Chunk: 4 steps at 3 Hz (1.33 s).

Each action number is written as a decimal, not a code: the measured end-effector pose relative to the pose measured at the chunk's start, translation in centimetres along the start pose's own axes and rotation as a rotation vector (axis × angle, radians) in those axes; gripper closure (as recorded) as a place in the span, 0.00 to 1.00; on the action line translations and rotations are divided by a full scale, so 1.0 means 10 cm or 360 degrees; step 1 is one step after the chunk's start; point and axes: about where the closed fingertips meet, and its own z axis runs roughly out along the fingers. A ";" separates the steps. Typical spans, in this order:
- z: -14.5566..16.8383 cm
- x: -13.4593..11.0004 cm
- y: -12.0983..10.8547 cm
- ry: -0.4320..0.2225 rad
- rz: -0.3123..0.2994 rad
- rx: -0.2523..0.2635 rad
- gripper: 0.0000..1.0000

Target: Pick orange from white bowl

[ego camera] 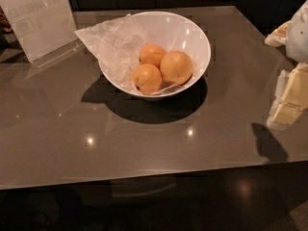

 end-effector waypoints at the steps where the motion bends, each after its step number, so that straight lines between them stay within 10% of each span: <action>1: 0.00 0.00 0.00 0.0000 0.0000 0.0000 0.00; 4: 0.29 -0.82 -0.31 -0.0195 -0.0271 -0.0094 0.00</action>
Offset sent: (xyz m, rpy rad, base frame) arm 0.0074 0.0086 -0.0001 0.0420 -0.0076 0.0273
